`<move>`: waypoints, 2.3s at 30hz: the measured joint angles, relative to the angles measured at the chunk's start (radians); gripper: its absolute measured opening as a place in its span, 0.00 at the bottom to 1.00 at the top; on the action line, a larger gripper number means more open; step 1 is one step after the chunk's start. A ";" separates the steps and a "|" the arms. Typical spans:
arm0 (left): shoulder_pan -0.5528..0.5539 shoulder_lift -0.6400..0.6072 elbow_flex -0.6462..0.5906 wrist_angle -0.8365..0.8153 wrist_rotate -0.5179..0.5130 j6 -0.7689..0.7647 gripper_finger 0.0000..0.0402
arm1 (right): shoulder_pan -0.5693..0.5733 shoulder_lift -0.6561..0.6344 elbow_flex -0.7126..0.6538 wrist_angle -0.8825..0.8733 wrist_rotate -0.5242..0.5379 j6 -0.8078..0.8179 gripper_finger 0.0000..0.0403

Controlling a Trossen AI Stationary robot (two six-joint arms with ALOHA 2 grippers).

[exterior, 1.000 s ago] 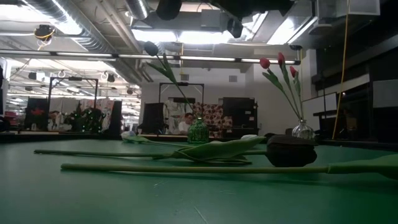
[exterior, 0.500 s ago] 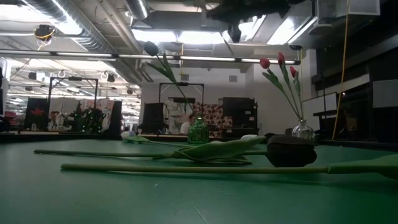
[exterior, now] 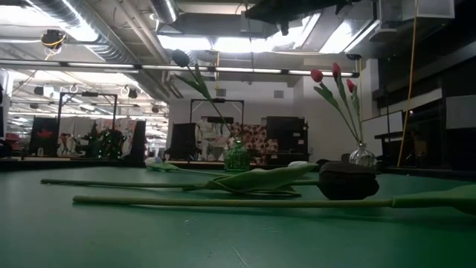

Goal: Sort flowers into vase by color
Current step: Put the black tulip into the green vase

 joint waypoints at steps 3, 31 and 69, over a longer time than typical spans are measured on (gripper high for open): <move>0.025 -0.070 -0.022 -0.075 0.005 -0.166 0.48 | 0.000 0.012 -0.008 0.108 0.060 -0.071 0.00; 0.181 -0.386 -0.627 0.330 0.224 -0.532 0.48 | -0.021 0.263 -0.451 0.955 0.345 0.036 0.00; 0.234 -0.385 -0.629 0.295 0.240 -0.544 0.48 | -0.042 0.407 -0.451 0.906 0.333 0.136 0.05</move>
